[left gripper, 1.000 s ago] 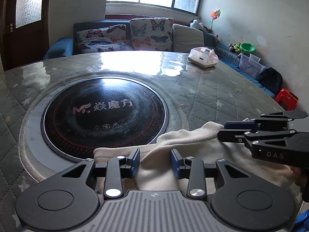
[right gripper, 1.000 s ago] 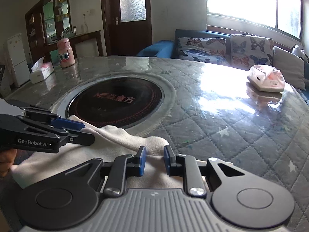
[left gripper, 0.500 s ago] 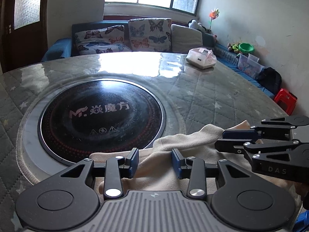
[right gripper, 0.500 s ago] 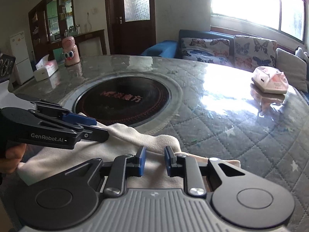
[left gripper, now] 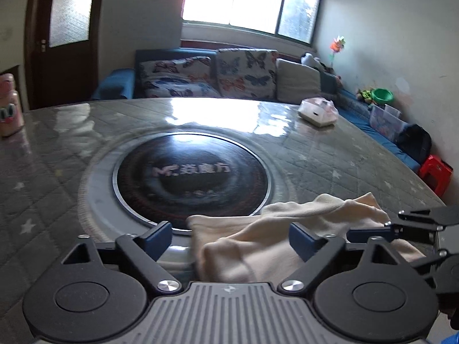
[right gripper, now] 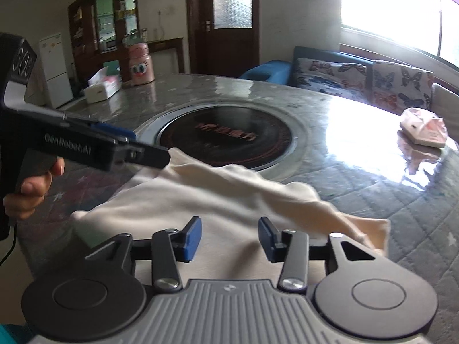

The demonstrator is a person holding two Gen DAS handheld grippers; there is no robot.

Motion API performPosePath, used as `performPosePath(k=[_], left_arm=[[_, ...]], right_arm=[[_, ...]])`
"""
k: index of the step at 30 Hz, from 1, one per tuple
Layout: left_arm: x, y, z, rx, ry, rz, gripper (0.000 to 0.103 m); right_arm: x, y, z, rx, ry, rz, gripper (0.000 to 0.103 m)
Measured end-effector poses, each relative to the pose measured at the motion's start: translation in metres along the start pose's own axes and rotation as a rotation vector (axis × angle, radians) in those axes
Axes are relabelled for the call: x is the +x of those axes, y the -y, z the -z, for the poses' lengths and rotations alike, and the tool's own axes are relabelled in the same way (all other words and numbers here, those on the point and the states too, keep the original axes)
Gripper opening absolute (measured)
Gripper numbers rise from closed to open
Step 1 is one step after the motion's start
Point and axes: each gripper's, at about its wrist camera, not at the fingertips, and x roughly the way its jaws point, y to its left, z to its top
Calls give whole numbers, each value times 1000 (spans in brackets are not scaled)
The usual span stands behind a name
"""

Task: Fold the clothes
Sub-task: 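Open both grippers and release the folded sweatshirt edge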

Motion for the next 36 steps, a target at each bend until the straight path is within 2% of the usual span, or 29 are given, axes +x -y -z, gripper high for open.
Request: performPosePath(k=[2, 10, 14, 20, 25, 29, 36], left_arm=[[-7, -7, 2, -26, 11, -15, 103], [-21, -31, 8, -128, 13, -53, 103], [-23, -38, 12, -167, 2, -68, 103], [-25, -42, 16, -186, -4, -90, 103], [-25, -45, 17, -203, -5, -100, 103], [-24, -44, 20, -218, -16, -100, 103], [-20, -37, 20, -185, -32, -110, 103]], right_arm=[[0, -10, 2, -27, 5, -6, 52], [-4, -48, -1, -127, 51, -30, 65], [-1, -62, -1, -164, 54, -45, 66], [5, -71, 3, -200, 42, -13, 66], [-6, -75, -2, -198, 84, -39, 67], [2, -83, 4, -228, 71, -55, 67], [-2, -81, 2, -224, 86, -67, 67]])
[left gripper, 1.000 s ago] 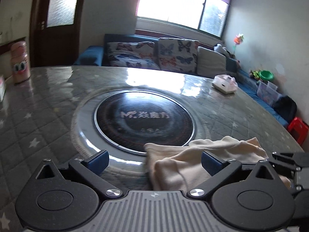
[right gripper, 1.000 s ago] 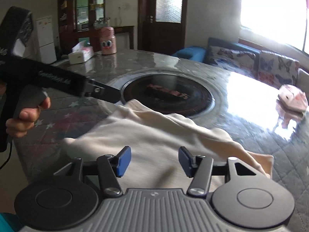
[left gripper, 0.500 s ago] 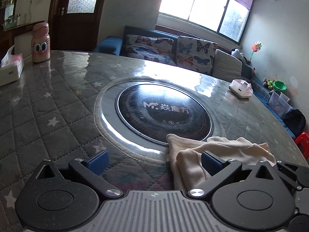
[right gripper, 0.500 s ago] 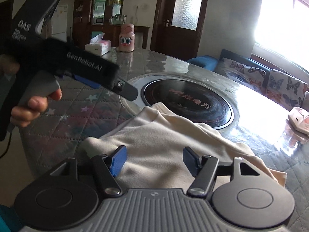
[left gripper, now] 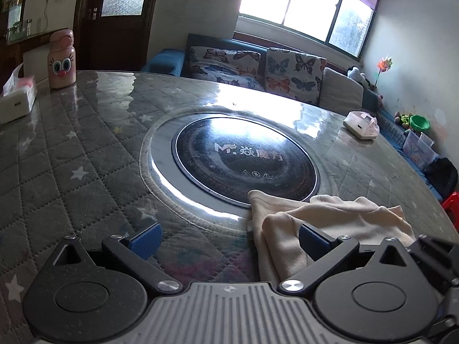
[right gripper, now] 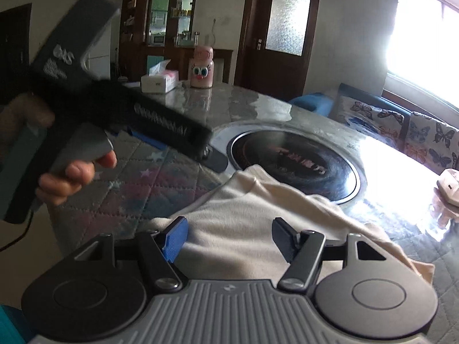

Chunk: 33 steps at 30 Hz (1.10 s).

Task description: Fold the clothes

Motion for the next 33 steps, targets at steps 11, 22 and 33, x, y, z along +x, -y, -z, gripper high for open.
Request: performPosePath(k=[11, 22, 33], left_arm=[[12, 0, -1, -35, -60, -40, 103], [17, 5, -4, -23, -99, -77, 103], [16, -2, -9, -101, -115, -35, 103]], right_arm=[[-9, -21, 3, -149, -23, -111, 60], [2, -36, 3, -229, -34, -119, 50], [11, -43, 4, -290, -21, -73, 27]])
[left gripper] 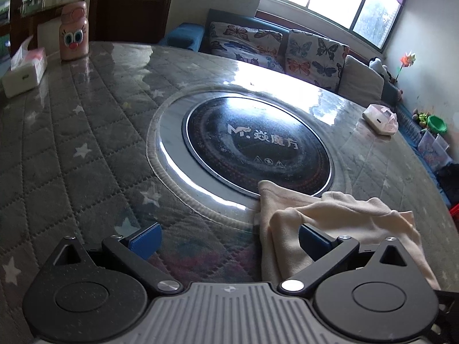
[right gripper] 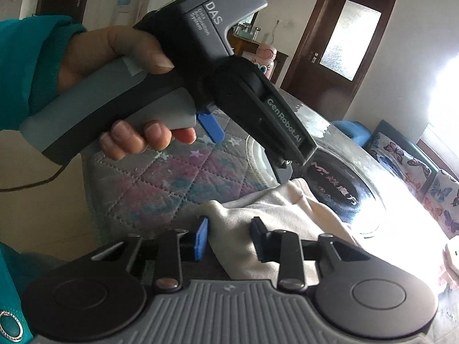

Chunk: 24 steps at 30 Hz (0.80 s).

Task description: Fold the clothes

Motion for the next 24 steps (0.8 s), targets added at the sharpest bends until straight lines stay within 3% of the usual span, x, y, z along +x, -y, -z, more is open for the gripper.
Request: performPosePath(k=[3, 17, 24], left_arm=[[0, -1, 1, -34, -15, 32, 103], [12, 8, 0, -165, -104, 220, 101], [24, 16, -2, -200, -135, 322, 81]], right_arm=[[0, 3, -1, 21, 10, -6, 16], [-30, 56, 2, 313, 86, -102, 11], [-37, 64, 7, 340, 103, -105, 10]])
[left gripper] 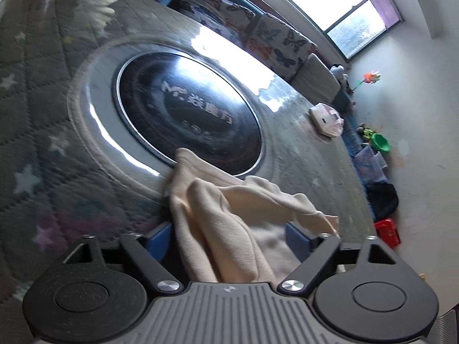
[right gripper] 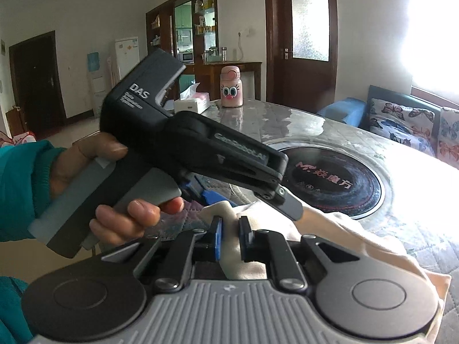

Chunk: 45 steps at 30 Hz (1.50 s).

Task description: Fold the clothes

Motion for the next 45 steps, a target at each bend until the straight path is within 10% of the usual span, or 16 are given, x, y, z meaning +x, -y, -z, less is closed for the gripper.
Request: performPosePath(k=[13, 33, 45], left_arm=[[15, 1, 4, -21, -51, 44, 33], [17, 4, 5, 21, -47, 27, 32], [19, 5, 6, 28, -45, 29, 35]], right_arm=[[-8, 0, 3, -1, 13, 11, 15], [-59, 114, 57, 349, -71, 438, 34], [-63, 155, 79, 566, -20, 419, 42]])
